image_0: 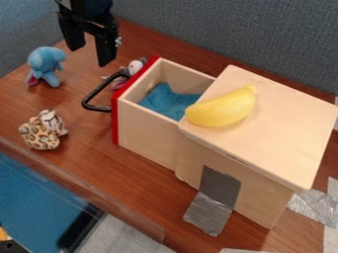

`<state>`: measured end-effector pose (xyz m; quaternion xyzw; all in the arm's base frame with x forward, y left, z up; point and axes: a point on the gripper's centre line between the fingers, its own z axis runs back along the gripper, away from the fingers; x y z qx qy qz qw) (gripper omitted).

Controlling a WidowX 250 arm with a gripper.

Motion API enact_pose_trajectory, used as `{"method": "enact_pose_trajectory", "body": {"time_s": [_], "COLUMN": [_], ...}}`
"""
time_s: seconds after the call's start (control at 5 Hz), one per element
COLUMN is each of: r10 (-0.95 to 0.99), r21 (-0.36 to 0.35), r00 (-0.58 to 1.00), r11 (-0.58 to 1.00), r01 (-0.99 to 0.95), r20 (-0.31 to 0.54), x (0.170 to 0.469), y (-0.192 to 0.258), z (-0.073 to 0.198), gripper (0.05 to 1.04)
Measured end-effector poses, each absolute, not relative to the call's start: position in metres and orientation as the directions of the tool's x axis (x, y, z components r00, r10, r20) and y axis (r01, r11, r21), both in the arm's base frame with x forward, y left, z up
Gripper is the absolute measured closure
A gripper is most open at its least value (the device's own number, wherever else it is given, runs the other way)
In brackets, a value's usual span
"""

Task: Put the donkey in the drawer

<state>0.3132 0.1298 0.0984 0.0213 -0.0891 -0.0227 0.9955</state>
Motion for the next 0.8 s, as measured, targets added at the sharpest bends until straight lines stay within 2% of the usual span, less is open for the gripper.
{"method": "enact_pose_trajectory", "body": {"time_s": [0.2,0.4,0.8], "r10": [-0.039,0.018,0.090], "r21": [0.028,0.027,-0.023], "r00": [0.989,0.993,0.987], "r11": [0.999,0.999,0.996], "r01": [0.035,-0.021,-0.087], "r20": [0.141,0.118,0.135], "x": [0.311,0.330,0.373], "y": [0.129,0.140,0.148], "z": [0.087,0.086,0.085], "gripper": [0.084,0.083,0.083]}}
